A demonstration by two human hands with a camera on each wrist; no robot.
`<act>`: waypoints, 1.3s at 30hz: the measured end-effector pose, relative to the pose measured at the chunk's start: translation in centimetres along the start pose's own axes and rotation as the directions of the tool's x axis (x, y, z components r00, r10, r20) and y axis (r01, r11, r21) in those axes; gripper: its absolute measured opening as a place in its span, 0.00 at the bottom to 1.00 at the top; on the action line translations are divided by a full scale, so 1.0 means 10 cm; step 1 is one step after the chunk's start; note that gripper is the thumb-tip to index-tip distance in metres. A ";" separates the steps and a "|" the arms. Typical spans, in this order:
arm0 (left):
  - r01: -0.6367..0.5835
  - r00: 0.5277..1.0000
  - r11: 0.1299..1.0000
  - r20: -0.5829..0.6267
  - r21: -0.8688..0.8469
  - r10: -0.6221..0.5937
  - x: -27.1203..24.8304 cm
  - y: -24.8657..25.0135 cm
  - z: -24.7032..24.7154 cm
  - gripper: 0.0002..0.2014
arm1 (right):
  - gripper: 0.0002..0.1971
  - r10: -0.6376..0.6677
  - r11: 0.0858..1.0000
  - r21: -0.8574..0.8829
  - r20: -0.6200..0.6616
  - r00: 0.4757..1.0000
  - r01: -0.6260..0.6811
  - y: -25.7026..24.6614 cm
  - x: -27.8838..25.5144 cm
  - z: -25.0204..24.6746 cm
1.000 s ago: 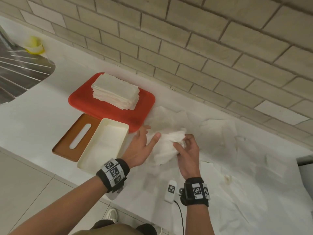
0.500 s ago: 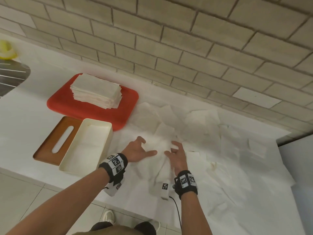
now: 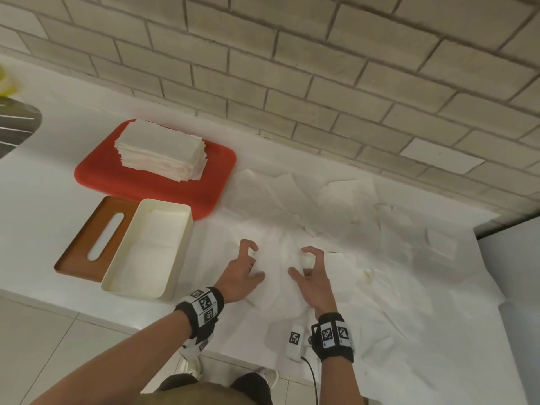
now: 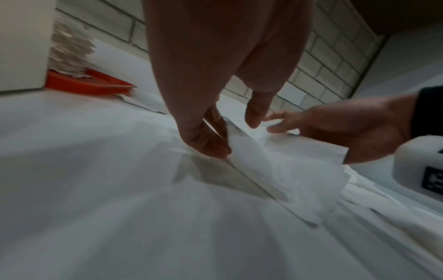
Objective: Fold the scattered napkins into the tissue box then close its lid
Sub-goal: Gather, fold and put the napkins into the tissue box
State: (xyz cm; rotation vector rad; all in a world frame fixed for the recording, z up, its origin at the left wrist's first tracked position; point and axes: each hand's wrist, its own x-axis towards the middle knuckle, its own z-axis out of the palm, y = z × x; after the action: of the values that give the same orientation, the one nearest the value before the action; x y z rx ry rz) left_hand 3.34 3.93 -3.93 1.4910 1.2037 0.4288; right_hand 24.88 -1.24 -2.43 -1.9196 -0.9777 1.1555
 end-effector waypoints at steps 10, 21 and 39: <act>0.007 1.000 0.976 0.022 -0.218 -0.002 -0.22 0.09 0.16 0.06 | 0.14 0.019 0.999 0.051 -0.121 0.993 -0.013 0.04 -0.10 0.32; -0.103 0.971 0.842 -0.239 -0.529 -0.031 -0.41 0.41 -0.42 0.21 | 0.13 -0.266 0.802 0.581 0.141 0.954 0.138 -0.70 -0.50 0.45; -0.121 0.771 0.987 -0.636 -0.106 0.026 -0.97 0.05 -1.83 0.14 | 0.19 -0.228 0.914 0.374 0.162 0.960 0.154 -1.28 -0.64 1.69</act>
State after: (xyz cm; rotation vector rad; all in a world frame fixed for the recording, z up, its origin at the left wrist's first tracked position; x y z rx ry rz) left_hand -15.00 5.25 5.60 1.3033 1.5961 1.1205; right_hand 4.18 2.30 4.54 -1.4052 -0.9597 1.3278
